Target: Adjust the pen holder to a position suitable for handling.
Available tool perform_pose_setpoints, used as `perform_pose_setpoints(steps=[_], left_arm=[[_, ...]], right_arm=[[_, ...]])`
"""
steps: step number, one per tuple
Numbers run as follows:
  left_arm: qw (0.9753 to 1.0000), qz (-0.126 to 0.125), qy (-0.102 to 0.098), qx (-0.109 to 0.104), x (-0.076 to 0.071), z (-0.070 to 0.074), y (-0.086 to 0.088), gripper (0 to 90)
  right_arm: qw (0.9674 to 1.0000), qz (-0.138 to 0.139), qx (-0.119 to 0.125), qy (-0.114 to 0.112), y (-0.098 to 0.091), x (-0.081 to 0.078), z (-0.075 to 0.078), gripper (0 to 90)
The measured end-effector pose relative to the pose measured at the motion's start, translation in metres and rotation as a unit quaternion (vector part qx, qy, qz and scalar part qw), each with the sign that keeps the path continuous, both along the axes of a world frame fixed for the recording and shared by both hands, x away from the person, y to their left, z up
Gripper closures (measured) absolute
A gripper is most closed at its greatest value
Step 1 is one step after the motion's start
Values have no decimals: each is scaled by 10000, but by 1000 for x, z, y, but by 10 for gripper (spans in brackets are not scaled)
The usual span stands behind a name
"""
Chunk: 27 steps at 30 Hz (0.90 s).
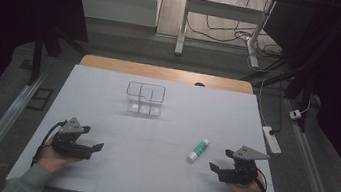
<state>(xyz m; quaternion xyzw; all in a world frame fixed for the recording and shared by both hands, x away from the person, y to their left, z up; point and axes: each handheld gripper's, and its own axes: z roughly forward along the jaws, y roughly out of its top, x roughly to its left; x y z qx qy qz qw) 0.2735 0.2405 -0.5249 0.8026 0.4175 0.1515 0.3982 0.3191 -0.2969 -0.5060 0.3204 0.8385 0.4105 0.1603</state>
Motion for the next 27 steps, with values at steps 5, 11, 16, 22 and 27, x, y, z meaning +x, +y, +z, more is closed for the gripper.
perform_pose_setpoints(steps=[5, 11, 16, 22, 27], left_arm=[[10000, 8, 13, 25, 0, 0, 0, 156], [10000, 4, 1, 10, -1, 0, 1, 161], [10000, 22, 25, 4, 0, 0, 2, 167], [10000, 55, 20, 11, 1, 0, 2, 178], [10000, 75, 18, -28, 5, 3, 1, 190]], right_arm=[[10000, 44, 18, -12, 1, -1, -1, 167], [10000, 21, 2, 31, 1, -1, -3, 170], [10000, 46, 11, 68, 1, -1, -4, 170], [10000, 52, 22, 82, 1, -1, -4, 170], [9999, 43, 50, 76, 0, 0, -4, 171]])
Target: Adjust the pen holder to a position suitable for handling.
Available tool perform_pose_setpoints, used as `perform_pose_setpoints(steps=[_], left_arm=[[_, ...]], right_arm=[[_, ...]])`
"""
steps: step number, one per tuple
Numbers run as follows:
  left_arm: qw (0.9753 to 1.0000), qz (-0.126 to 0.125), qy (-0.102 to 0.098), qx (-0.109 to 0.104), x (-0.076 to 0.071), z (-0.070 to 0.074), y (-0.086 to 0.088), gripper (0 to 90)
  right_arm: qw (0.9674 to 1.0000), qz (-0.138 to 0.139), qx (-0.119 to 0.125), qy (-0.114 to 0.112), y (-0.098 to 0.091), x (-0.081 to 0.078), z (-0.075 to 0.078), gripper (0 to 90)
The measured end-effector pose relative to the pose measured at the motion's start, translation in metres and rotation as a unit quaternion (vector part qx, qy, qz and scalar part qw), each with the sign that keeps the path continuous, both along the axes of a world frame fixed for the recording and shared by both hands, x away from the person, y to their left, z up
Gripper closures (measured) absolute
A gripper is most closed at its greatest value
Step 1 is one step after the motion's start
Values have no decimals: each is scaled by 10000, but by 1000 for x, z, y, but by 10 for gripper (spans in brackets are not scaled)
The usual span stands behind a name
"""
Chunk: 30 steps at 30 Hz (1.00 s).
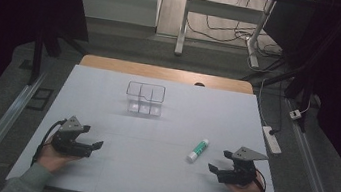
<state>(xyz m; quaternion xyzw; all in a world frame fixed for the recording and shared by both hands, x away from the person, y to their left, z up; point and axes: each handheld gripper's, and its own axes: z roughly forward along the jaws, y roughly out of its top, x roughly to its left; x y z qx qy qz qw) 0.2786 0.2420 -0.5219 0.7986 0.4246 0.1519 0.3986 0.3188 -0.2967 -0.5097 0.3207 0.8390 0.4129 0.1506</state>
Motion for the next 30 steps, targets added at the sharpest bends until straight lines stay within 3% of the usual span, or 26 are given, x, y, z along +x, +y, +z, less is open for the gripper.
perform_pose_setpoints(steps=[10, 30], left_arm=[[9998, -138, 121, 82, 20, 8, -8, 203], [9998, -168, -13, 136, 61, 16, -24, 269]], right_arm=[[10000, -43, 26, 14, 0, 1, 0, 172], [10000, -61, -49, 60, 0, 2, -3, 175]])
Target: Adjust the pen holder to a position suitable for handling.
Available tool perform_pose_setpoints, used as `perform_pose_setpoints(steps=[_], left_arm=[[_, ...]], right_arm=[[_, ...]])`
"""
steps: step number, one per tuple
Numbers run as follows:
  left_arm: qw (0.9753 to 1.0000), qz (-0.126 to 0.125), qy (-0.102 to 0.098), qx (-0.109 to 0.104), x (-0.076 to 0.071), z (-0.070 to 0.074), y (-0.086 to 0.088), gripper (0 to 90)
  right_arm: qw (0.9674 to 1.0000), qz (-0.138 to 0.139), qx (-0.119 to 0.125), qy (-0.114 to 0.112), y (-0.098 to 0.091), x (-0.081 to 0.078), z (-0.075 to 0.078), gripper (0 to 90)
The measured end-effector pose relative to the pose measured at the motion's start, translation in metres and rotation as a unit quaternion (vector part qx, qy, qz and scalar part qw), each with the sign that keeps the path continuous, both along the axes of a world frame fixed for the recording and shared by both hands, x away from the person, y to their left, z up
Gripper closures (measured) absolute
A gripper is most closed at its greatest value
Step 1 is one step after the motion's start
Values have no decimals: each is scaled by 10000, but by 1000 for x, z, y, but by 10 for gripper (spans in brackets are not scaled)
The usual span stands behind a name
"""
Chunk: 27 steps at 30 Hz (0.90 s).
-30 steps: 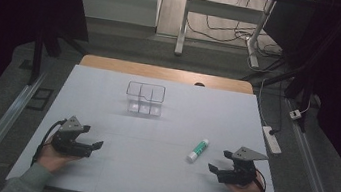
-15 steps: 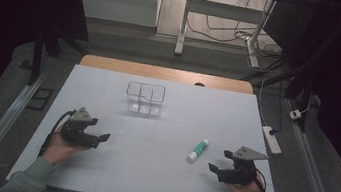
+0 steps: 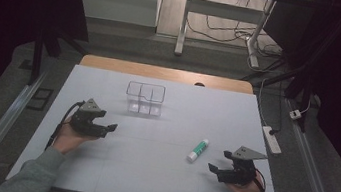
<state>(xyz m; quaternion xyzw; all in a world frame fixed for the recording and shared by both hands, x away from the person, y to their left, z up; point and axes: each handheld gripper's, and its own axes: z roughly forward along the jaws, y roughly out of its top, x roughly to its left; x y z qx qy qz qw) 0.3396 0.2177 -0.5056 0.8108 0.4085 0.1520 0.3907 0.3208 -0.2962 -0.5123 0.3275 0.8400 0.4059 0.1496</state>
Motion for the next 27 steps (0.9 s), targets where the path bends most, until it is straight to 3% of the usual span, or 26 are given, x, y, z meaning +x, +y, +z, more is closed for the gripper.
perform_pose_setpoints(steps=[15, 20, 25, 27], left_arm=[[9999, 137, 89, 31, 29, -5, -4, 371], [9998, 192, 69, 43, 43, -6, -5, 418], [9997, 251, -10, 29, 50, -6, -6, 478], [9996, 249, 3, 93, 53, -6, -6, 553]], right_arm=[[10000, -2, -8, 14, 0, 1, -1, 178], [9995, -10, 293, 69, -3, 1, 1, 183], [9998, -59, 194, 68, -2, 1, 0, 182], [9999, -5, 110, 64, -1, 1, -1, 182]])
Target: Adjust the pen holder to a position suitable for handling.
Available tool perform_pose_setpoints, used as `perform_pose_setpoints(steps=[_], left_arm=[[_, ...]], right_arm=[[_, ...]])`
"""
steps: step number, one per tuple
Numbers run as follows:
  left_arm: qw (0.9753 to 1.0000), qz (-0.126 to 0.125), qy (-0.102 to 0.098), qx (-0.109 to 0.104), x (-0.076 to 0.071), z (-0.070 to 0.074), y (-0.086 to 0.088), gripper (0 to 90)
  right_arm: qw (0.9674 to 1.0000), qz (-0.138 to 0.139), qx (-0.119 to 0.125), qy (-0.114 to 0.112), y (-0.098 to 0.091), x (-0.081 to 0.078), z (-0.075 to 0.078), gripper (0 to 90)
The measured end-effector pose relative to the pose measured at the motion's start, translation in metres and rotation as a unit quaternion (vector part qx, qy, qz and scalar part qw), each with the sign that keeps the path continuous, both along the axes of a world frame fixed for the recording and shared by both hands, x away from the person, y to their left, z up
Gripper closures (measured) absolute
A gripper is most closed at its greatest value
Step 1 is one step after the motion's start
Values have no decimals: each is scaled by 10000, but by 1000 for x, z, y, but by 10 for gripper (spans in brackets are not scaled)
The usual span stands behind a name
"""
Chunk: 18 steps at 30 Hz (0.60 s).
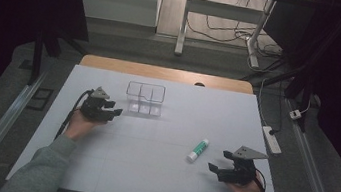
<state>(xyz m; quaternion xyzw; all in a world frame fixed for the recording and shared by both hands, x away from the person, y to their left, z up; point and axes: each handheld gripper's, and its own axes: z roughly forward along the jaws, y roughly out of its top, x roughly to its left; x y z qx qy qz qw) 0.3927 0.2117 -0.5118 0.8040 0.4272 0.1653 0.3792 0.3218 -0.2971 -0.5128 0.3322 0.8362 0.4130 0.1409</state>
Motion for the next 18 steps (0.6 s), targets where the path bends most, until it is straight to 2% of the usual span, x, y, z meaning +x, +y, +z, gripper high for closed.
perform_pose_setpoints(steps=[12, 18], left_arm=[[9999, 63, -71, 104, 22, -3, -5, 887], [9999, 35, -28, 118, 33, -5, -6, 891]], right_arm=[[10000, -11, -73, 3, 1, 0, -1, 182], [10000, -6, -83, -4, 2, 1, -1, 182]])
